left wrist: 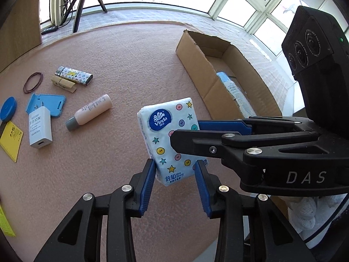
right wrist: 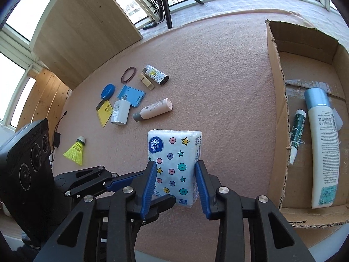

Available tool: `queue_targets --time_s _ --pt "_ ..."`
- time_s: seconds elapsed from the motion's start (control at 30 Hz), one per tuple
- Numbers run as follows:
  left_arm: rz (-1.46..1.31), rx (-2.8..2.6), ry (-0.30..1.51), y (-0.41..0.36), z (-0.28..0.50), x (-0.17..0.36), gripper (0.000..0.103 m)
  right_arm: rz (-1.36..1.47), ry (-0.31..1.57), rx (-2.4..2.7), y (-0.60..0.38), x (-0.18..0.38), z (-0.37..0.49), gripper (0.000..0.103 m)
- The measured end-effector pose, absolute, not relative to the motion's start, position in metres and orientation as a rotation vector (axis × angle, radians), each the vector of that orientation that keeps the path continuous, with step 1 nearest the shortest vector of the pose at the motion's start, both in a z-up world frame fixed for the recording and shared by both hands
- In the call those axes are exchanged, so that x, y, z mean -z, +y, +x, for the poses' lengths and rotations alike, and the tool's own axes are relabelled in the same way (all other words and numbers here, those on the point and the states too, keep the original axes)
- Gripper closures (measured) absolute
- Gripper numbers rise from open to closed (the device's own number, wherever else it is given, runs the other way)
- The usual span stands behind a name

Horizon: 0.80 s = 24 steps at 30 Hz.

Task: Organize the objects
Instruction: 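Carry the tissue pack over the box and open the right gripper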

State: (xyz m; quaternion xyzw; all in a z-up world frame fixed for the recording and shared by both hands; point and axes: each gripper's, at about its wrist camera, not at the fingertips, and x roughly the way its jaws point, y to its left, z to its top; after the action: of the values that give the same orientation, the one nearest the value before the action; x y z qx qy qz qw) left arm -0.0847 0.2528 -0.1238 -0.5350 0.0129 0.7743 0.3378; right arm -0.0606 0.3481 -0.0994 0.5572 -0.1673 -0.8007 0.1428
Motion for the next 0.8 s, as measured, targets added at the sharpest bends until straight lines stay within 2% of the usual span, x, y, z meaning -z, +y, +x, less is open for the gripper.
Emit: queue_targets --time_s 0.37,0.8 --pt "-1.232 -2.007 0.118 0.309 -0.085 0.072 0.063 1.501 -0.528 2.443 0.4 0.055 -0.049 0.07" --pt "-1.15 -1.942 0.176 0.404 -0.104 0.063 0.063 1.452 -0.585 2.599 0.48 0.034 -0.049 0.07"
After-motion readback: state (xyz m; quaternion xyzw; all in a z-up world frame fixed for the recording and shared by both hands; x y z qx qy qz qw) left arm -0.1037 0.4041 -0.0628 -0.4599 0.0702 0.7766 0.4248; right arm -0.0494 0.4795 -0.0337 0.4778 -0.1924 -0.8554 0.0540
